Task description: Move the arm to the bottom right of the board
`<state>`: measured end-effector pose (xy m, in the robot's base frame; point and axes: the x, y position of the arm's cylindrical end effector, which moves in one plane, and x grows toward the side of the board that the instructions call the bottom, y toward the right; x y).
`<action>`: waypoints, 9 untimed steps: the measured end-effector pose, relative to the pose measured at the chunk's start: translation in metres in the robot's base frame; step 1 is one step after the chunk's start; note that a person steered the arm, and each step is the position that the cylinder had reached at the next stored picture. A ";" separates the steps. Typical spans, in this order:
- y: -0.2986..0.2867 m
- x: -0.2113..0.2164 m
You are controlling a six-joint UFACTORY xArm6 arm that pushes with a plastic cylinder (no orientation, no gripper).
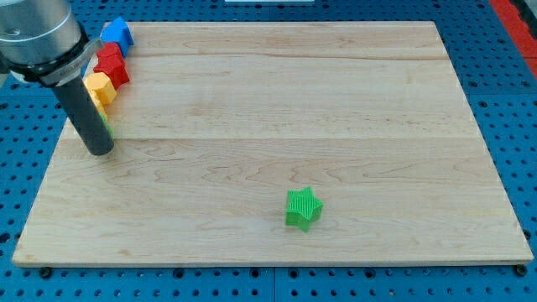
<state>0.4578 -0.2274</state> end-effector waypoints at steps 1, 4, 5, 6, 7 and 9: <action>0.001 -0.006; 0.306 0.016; 0.377 0.044; 0.414 0.045; 0.428 0.068; 0.449 0.073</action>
<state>0.5308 0.2213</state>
